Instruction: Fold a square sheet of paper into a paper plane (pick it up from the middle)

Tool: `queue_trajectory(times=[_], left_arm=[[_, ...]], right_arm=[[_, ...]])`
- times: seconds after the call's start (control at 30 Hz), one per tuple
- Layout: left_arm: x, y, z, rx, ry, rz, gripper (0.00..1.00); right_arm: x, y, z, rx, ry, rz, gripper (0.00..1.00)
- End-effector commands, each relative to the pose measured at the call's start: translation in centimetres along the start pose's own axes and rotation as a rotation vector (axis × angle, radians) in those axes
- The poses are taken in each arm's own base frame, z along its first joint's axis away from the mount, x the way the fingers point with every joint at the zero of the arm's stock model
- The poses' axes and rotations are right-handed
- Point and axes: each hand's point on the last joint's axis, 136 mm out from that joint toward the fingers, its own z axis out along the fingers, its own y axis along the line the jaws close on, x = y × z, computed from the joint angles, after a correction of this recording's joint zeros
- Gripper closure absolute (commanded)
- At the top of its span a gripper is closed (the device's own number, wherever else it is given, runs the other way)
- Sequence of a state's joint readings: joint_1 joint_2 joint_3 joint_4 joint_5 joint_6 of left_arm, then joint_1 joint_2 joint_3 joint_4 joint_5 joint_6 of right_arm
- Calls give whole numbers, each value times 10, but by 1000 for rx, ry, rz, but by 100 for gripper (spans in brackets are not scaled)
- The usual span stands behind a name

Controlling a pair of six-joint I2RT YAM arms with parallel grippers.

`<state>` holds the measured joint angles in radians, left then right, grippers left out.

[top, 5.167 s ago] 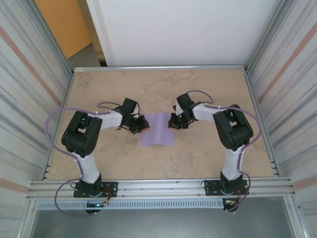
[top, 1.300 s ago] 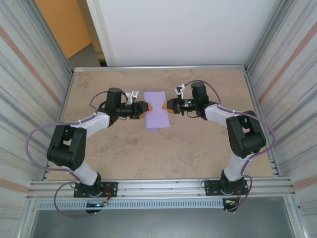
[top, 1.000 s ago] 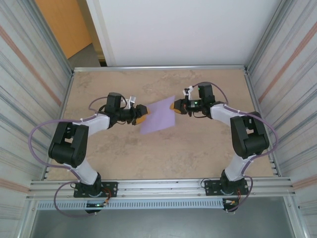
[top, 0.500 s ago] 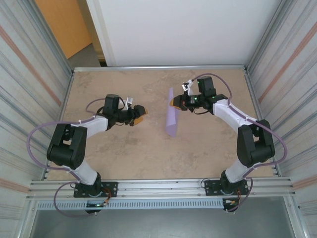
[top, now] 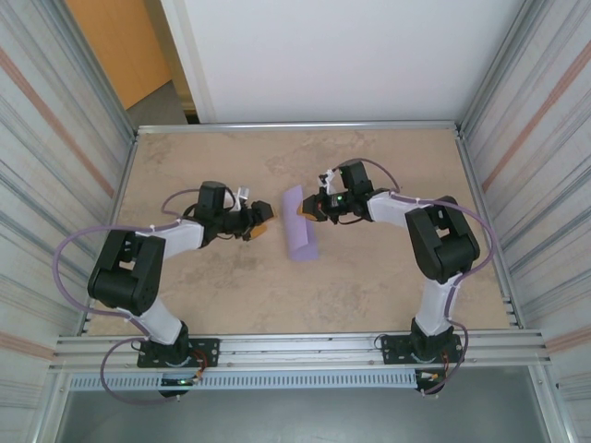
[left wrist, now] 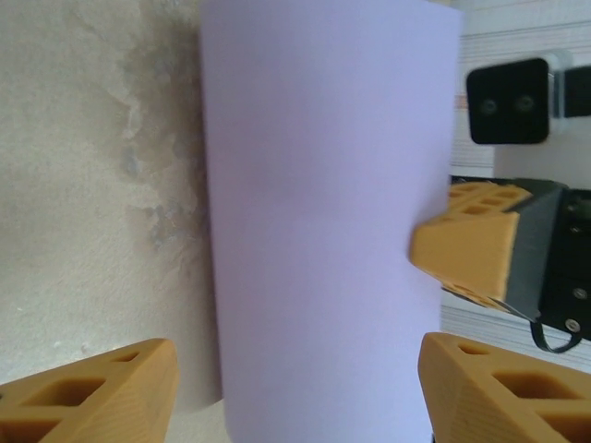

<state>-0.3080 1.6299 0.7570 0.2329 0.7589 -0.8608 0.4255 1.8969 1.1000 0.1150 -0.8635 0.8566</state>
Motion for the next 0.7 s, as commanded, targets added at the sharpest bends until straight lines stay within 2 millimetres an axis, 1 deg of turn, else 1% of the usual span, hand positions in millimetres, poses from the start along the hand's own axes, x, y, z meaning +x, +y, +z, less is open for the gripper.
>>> queue_trajectory(times=[0.0,0.2,0.33,0.53,0.67], left_arm=[[5,4,12,-33,25,15,31],[12,10,32,-93,67,26,32],[13,12,42,-131,90,44,32],[14,24,50,-236,111,71,35],[13,25,55,-240,118,72,37]], right_arm=[[-5,-11,2,-26,0,26,97],[-4,-31,6,16,28,37,95],[-3,-38,11,34,49,34,94],[-4,-47,13,57,45,43,94],[-5,-48,11,65,42,42,94]])
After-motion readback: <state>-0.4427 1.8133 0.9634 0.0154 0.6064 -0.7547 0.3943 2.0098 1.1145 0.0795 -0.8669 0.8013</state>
